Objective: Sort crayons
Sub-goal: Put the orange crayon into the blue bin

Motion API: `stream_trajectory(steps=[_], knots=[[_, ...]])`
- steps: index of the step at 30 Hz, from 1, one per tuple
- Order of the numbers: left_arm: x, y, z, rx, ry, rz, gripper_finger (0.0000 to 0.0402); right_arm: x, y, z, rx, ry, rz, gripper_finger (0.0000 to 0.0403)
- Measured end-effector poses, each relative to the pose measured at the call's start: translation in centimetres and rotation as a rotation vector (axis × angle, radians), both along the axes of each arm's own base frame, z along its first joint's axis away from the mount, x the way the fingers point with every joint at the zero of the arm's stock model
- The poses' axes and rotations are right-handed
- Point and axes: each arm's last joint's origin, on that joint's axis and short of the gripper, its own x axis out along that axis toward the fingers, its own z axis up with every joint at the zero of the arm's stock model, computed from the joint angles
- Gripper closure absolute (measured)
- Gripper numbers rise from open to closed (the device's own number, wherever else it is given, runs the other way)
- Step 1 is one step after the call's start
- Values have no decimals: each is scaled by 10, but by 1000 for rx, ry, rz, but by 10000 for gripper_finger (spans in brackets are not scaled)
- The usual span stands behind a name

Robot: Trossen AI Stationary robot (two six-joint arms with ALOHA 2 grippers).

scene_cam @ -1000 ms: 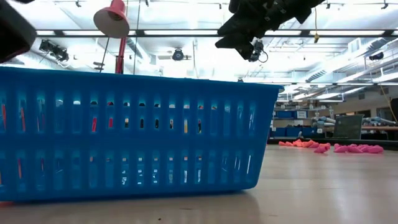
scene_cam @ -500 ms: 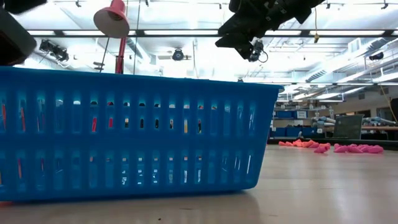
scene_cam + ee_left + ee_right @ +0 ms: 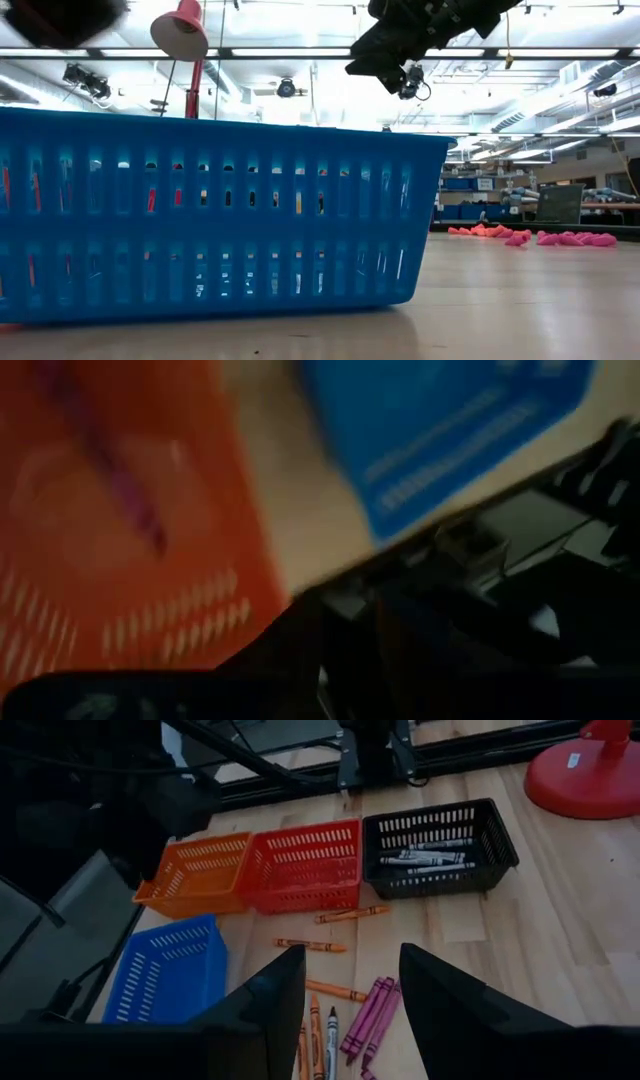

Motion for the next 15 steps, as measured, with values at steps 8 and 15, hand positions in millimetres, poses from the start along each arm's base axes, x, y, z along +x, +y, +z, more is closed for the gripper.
stream_trajectory(steps=[8,15], knots=[[36,59,-1,202,-108,36,299,-4,0,-6,10,75,-4,236],[57,118,-2,415,-152,59,299,-9,0,-13,4,168,-35,236]])
